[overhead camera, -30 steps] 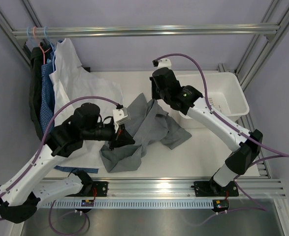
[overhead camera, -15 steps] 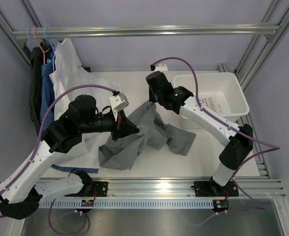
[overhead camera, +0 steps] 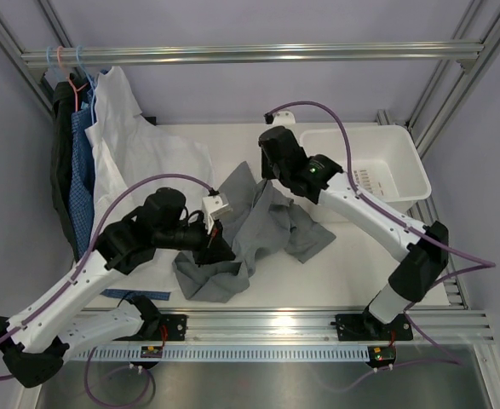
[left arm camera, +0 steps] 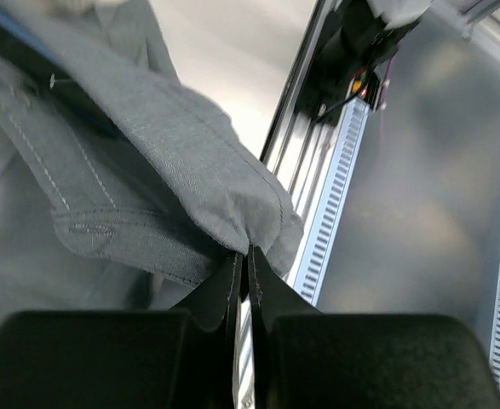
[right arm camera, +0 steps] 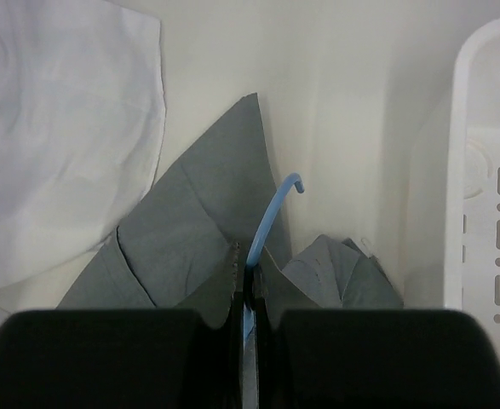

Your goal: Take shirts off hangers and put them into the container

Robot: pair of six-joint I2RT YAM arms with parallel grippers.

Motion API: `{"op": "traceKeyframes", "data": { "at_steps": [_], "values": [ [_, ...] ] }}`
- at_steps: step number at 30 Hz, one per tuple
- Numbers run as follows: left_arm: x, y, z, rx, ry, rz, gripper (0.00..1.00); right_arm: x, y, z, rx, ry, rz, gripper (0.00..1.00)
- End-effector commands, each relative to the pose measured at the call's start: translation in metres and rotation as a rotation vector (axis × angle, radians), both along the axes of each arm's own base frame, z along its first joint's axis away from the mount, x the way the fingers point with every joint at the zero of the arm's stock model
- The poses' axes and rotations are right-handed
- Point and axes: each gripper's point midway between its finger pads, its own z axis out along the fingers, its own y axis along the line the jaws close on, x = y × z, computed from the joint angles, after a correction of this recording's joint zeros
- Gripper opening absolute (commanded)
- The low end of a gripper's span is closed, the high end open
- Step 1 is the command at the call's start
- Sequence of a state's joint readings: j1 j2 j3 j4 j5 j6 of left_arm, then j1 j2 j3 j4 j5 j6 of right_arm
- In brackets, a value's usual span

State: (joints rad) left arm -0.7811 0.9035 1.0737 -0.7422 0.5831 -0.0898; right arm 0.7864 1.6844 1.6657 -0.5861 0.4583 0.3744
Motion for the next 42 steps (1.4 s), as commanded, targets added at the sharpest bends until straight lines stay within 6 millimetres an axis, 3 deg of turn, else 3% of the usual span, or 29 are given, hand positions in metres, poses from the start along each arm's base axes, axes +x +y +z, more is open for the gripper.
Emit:
{"op": "traceKeyframes", "data": {
  "at_steps": [1,2,3,5,6,7,9,10,11,13,15,16,19,20,24,25,30,33,42],
  "values": [
    [-0.025,0.017,-0.027,0.065,0.091,-0.009,0.09,0.001,-0.015,0.081,0.178,-0.224,-0.009,0.00],
    [-0.021,0.015,-0.026,0.045,0.074,-0.002,0.16,-0.004,-0.007,0.081,0.207,-0.234,0.052,0.00],
    [-0.019,0.014,-0.020,0.020,0.050,0.012,0.33,-0.012,-0.005,0.090,0.225,-0.256,0.093,0.00],
    [-0.011,0.007,-0.002,-0.050,0.003,0.030,0.55,-0.021,0.003,0.085,0.226,-0.265,0.184,0.00],
    [-0.008,0.005,0.008,-0.080,-0.026,0.040,0.70,-0.027,0.003,0.090,0.237,-0.282,0.215,0.00],
    [-0.003,0.002,0.022,-0.125,-0.054,0.056,0.76,-0.031,0.003,0.080,0.219,-0.274,0.240,0.00],
    [0.000,-0.001,0.045,-0.180,-0.095,0.068,0.86,-0.043,0.007,0.091,0.252,-0.313,0.317,0.00],
    [0.003,-0.003,0.056,-0.208,-0.107,0.075,0.89,-0.050,0.010,0.082,0.245,-0.306,0.361,0.00],
    [0.005,-0.004,0.066,-0.228,-0.123,0.083,0.90,-0.055,0.010,0.092,0.259,-0.337,0.384,0.00],
    [0.014,-0.004,0.091,-0.278,-0.167,0.130,0.90,-0.060,0.009,0.086,0.243,-0.343,0.414,0.00],
    [0.027,-0.002,0.102,-0.296,-0.197,0.203,0.89,-0.065,0.008,0.088,0.243,-0.350,0.438,0.00],
    [0.031,-0.001,0.113,-0.315,-0.208,0.233,0.85,-0.065,0.007,0.086,0.239,-0.347,0.438,0.00],
    [0.045,-0.008,0.118,-0.306,-0.177,0.279,0.76,-0.065,0.004,0.085,0.224,-0.351,0.425,0.00],
    [0.052,-0.017,0.111,-0.280,-0.141,0.285,0.70,-0.064,0.004,0.085,0.220,-0.353,0.425,0.00],
    [0.069,-0.041,0.100,-0.291,0.029,0.347,0.64,-0.060,0.001,0.085,0.190,-0.373,0.415,0.00],
    [0.079,-0.048,0.086,-0.269,0.074,0.386,0.61,-0.059,0.002,0.087,0.189,-0.379,0.412,0.00],
    [0.094,-0.068,0.067,-0.265,0.204,0.469,0.52,-0.055,0.003,0.090,0.184,-0.392,0.408,0.00],
    [0.095,-0.078,0.065,-0.272,0.232,0.472,0.49,-0.052,0.003,0.089,0.177,-0.393,0.399,0.00],
    [0.114,-0.089,0.035,-0.243,0.304,0.564,0.40,-0.049,0.007,0.088,0.197,-0.389,0.391,0.00]
  ]
}}
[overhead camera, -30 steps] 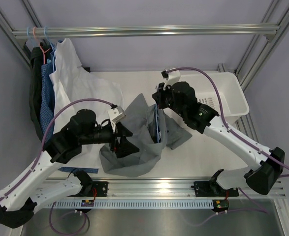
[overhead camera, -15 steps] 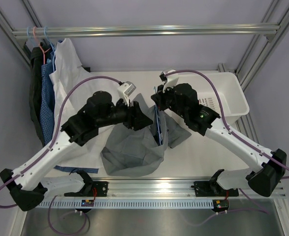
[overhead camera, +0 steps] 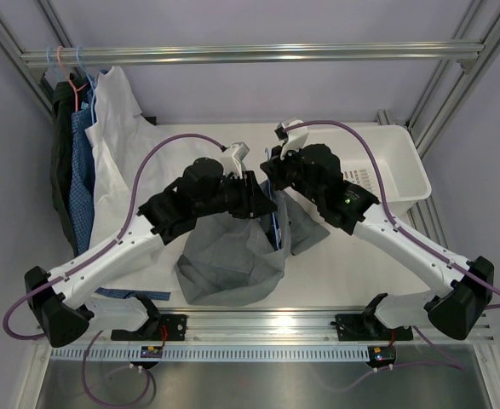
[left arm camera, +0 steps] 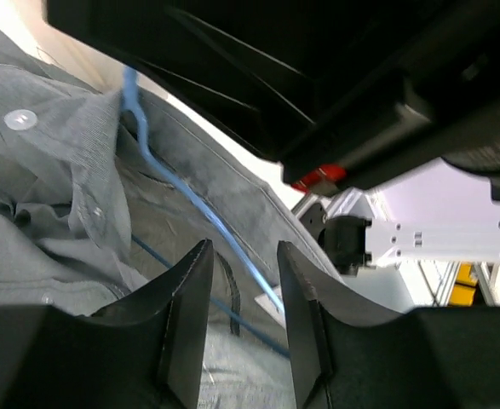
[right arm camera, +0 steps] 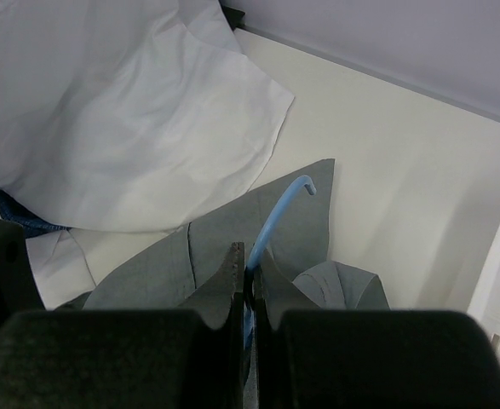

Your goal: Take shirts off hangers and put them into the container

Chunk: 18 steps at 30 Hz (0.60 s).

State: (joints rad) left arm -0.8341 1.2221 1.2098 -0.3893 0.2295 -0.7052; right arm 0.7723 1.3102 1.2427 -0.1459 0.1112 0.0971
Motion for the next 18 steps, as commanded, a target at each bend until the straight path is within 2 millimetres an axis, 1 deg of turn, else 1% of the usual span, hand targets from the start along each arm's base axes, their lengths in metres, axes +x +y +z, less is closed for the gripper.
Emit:
{"op": "traceKeyframes", "data": {
  "at_steps": [1,5,8,11,13,16,17,18],
  "values": [
    [0.014,-0.008,0.004,-0.053,0.003,0.068,0.38,0.007,0.002,0.034,0.085,-0.080,-0.016,0.00],
    [0.021,-0.007,-0.016,-0.023,0.048,0.122,0.32,0.007,0.004,0.036,0.109,-0.073,-0.023,0.00],
    [0.021,-0.008,-0.023,-0.026,0.068,0.133,0.29,0.009,0.002,0.036,0.119,-0.068,-0.040,0.00],
    [0.022,-0.010,-0.022,-0.040,0.069,0.144,0.26,0.010,0.002,0.037,0.133,-0.065,-0.052,0.00],
    [0.023,-0.010,-0.022,-0.053,0.069,0.150,0.19,0.010,0.005,0.038,0.148,-0.060,-0.053,0.00],
    [0.023,-0.011,-0.022,-0.064,0.073,0.159,0.11,0.009,0.005,0.039,0.168,-0.053,-0.058,0.00],
    [0.023,-0.010,-0.024,-0.063,0.077,0.162,0.10,0.009,0.006,0.039,0.174,-0.047,-0.060,0.00],
    [0.023,-0.010,-0.028,-0.058,0.087,0.166,0.05,0.009,0.006,0.040,0.177,-0.048,-0.060,0.00]
  ]
}}
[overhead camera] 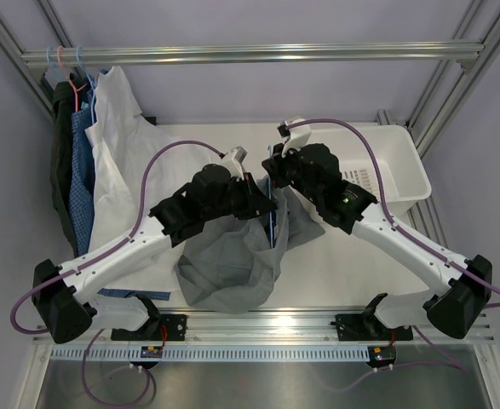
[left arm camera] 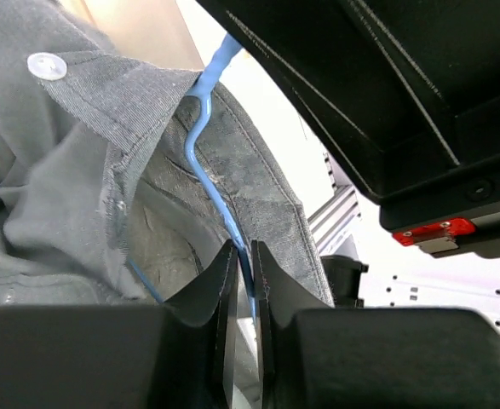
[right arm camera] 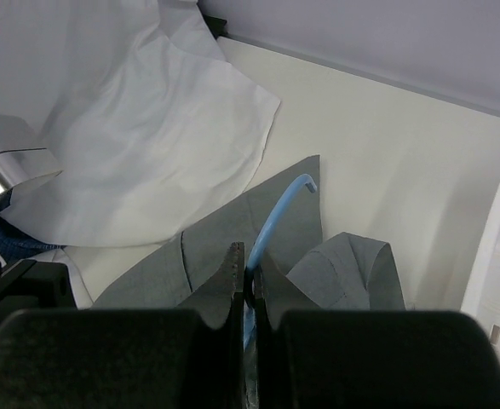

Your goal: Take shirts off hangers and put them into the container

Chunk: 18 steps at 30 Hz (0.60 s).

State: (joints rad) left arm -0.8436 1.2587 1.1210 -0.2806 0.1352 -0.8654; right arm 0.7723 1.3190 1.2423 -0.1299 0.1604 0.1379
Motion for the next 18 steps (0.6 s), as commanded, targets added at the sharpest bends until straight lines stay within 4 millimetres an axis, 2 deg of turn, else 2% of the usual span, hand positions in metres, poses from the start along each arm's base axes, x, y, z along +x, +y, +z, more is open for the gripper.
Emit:
{"op": "traceKeyframes", "data": {
  "at_steps": [1,5,6,7,9,10,11,12,14,15,17,18],
  "values": [
    [0.007,0.001,0.001,-0.014,-0.030,0.040,0.00,0.001,0.011,0.040,0.148,-0.058,0.000,0.00],
    [0.014,0.015,-0.001,0.022,-0.062,0.108,0.00,-0.005,0.008,0.044,0.160,-0.026,0.004,0.00],
    [0.017,0.019,0.000,0.028,-0.073,0.133,0.00,-0.007,0.005,0.041,0.147,-0.003,-0.003,0.03],
    [0.022,0.028,0.002,0.039,-0.095,0.182,0.00,-0.011,0.002,0.043,0.155,0.012,-0.007,0.17],
    [0.027,0.036,0.004,0.043,-0.112,0.234,0.00,-0.018,-0.007,0.040,0.131,0.065,-0.029,0.36],
    [0.031,0.043,0.003,0.050,-0.122,0.276,0.00,-0.021,-0.011,0.040,0.129,0.085,-0.039,0.57],
    [0.034,0.046,0.007,0.041,-0.132,0.298,0.00,-0.025,-0.014,0.044,0.147,0.109,-0.053,0.66],
    [0.036,0.048,0.007,0.044,-0.138,0.316,0.00,-0.032,-0.020,0.034,0.120,0.156,-0.061,0.73],
    [0.043,0.053,0.008,0.046,-0.150,0.365,0.00,-0.042,-0.030,0.036,0.150,0.201,-0.090,0.80],
    [0.045,0.054,0.009,0.044,-0.152,0.376,0.00,-0.049,-0.036,0.027,0.127,0.246,-0.107,0.81],
    [0.051,0.055,0.012,0.038,-0.160,0.407,0.00,-0.059,-0.042,0.027,0.147,0.297,-0.113,0.82],
    [0.053,0.054,0.010,0.041,-0.158,0.415,0.00,-0.066,-0.046,0.020,0.132,0.335,-0.117,0.82]
  ]
}}
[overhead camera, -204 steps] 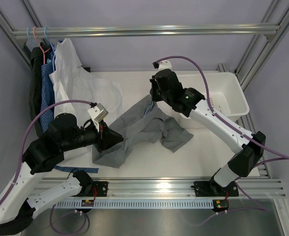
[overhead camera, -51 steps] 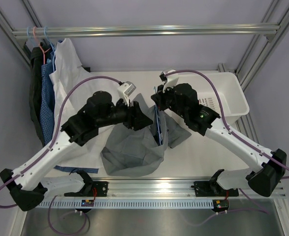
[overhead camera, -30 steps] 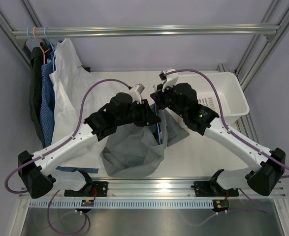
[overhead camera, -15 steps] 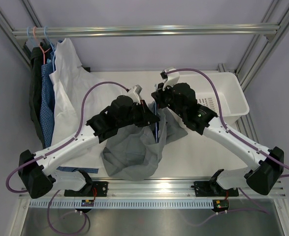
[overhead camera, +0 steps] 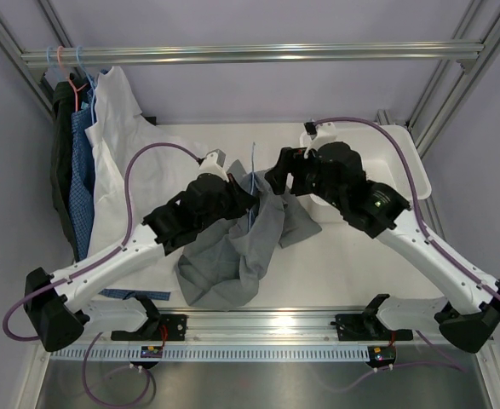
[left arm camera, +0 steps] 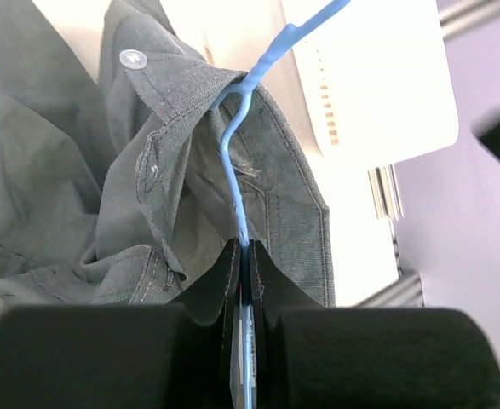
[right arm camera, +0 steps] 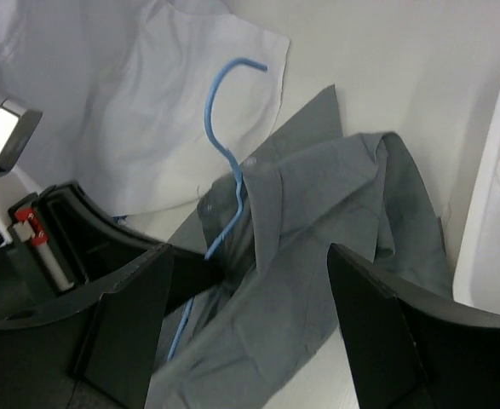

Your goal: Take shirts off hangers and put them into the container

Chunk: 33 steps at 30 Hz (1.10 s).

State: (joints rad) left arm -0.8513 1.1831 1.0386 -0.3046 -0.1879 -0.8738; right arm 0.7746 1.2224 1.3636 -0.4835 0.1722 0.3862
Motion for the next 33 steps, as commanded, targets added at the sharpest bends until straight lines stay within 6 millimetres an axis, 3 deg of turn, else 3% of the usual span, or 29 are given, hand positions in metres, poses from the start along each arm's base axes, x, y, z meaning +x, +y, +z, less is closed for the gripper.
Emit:
{"op": "traceKeyframes", "data": {
  "at_steps": [1,6,11,18,27,32,33],
  "values": [
    [0.026,0.007,0.028,-0.055,-0.096,0.134,0.00,-0.028,-0.016,-0.002,0.028,0.136,-0.033,0.82],
    [0.036,0.004,0.029,-0.086,-0.074,0.189,0.00,-0.048,0.001,-0.028,0.065,0.314,0.013,0.81],
    [0.040,-0.005,0.026,-0.071,-0.072,0.180,0.00,-0.055,0.020,-0.035,0.098,0.371,0.045,0.75],
    [0.043,-0.002,0.026,-0.037,-0.098,0.183,0.00,-0.062,0.041,-0.062,0.058,0.459,0.101,0.70],
    [0.047,0.003,0.025,-0.006,-0.129,0.195,0.00,-0.073,0.053,-0.079,0.048,0.507,0.155,0.49],
    [0.047,0.002,0.030,-0.012,-0.141,0.188,0.00,-0.076,0.056,-0.087,0.055,0.514,0.170,0.46],
    [0.047,0.002,0.029,-0.009,-0.143,0.187,0.00,-0.074,0.059,-0.086,0.066,0.508,0.173,0.36]
  ]
}}
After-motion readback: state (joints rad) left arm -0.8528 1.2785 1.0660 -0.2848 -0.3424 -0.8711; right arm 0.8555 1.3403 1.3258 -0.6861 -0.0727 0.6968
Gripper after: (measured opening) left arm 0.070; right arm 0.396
